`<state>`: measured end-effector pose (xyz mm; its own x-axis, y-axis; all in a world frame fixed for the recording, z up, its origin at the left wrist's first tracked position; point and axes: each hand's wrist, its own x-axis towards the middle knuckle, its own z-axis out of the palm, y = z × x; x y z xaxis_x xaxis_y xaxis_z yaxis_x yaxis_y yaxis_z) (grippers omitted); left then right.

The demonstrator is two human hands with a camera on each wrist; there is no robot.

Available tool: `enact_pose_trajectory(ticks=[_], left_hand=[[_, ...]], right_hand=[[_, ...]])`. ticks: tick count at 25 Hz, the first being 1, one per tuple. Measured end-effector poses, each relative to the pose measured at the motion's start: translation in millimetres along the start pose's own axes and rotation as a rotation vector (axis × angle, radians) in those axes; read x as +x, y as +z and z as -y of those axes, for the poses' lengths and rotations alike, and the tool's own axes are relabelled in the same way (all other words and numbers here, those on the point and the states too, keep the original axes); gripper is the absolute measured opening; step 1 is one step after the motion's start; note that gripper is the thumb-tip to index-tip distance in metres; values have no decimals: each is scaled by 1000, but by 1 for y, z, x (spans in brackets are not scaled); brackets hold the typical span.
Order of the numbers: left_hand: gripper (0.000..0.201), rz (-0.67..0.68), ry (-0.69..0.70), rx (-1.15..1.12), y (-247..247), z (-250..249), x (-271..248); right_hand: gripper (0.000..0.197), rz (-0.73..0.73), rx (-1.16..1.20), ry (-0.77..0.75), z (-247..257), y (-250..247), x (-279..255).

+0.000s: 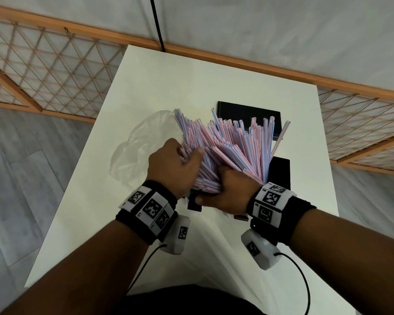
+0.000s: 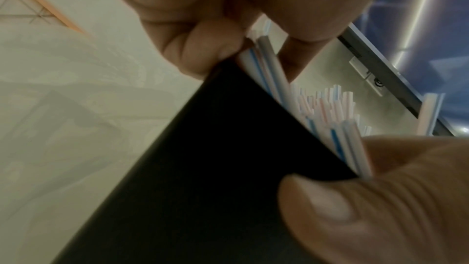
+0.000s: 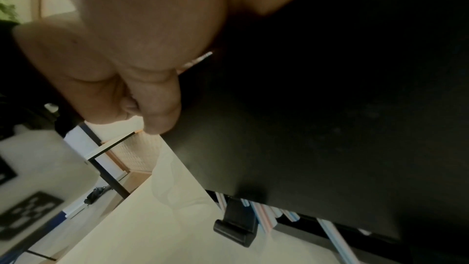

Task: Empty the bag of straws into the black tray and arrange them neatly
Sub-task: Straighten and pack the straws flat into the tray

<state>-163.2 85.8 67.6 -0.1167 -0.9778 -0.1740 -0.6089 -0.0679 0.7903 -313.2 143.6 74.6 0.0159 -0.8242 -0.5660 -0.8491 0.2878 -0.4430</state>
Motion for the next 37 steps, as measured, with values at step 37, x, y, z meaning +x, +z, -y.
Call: enact_pose_trajectory(ticks=[37], left_hand=[[60,94,-186,-493,8,18,-4]], right_hand=[[59,-211,-303,-57,-29,11,-24]])
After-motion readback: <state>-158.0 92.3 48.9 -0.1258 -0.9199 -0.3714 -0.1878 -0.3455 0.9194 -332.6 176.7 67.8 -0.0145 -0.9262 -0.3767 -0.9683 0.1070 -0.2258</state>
